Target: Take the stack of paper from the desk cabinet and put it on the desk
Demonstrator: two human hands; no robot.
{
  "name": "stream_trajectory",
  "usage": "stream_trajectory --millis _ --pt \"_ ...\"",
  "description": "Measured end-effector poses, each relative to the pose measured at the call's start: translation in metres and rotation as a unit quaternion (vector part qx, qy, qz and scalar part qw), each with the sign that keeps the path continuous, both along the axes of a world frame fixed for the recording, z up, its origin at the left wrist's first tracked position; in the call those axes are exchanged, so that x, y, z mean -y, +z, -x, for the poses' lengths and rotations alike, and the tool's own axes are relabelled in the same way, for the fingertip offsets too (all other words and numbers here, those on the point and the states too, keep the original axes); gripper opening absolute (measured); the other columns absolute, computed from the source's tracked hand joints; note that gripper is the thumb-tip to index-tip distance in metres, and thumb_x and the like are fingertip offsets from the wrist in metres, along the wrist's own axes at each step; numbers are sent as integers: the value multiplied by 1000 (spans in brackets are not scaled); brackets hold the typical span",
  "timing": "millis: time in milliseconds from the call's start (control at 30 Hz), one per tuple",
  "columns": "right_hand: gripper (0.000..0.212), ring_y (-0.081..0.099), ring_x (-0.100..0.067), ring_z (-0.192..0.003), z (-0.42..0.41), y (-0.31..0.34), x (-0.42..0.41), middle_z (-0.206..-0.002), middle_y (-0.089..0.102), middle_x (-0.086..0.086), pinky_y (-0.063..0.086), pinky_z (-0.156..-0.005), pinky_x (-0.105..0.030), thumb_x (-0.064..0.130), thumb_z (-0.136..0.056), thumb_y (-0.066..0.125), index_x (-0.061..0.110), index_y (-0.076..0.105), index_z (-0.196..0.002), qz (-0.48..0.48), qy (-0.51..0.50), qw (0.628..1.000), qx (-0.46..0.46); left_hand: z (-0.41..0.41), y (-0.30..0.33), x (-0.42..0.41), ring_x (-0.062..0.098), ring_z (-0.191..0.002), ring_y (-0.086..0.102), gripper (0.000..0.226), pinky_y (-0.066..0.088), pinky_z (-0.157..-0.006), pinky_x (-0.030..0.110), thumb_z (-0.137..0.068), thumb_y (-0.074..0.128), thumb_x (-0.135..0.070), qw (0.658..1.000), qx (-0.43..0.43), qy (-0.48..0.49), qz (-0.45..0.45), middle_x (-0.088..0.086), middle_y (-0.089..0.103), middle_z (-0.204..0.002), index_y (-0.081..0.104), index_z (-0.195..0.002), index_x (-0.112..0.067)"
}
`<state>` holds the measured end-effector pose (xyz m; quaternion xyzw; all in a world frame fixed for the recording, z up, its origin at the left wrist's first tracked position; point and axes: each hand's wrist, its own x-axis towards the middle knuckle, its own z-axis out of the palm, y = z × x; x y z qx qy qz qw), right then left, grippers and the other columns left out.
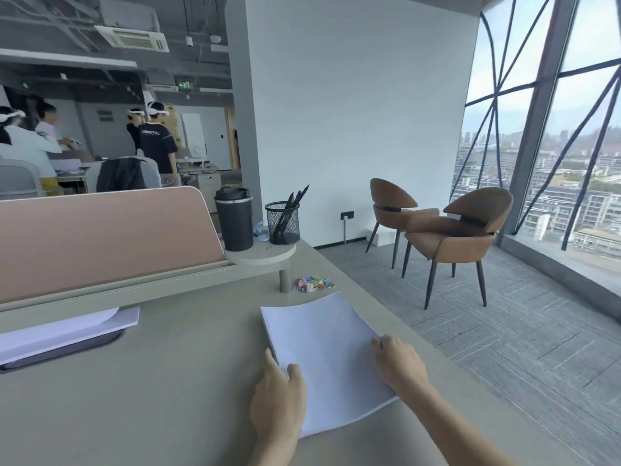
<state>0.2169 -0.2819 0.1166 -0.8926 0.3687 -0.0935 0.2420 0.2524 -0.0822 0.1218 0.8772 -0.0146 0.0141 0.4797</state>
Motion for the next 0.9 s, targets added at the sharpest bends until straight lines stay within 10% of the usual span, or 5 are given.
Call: stream_trajectory --millis 267,467,900 --pt "28 68 -35 -95 -30 -6 40 -99 70 -14 40 -67 -38 39 -102 31 13 40 -102 120 4 993 -2 -46 -26 54 27 -99 54 40 40 -85 39 -91 28 -29 968 102 -27 -229 4 72 -103 51 -117 -11" --pt "39 62 -34 -105 -40 -8 44 -115 57 -14 42 -76 -40 40 -102 30 12 52 -118 185 19 982 -33 -48 -35 65 25 -106 51 64 35 -85 40 -92 31 -45 944 126 -7 -304 4 66 -112 40 -142 -6" --pt "60 52 -31 -121 -30 16 20 -130 55 -13 40 -98 -42 52 -100 33 7 48 -137 266 28 960 -79 -38 -19 34 30 -114 49 44 40 -98 39 -90 39 -45 972 35 -71 -220 10 54 -115 57 -117 -15"
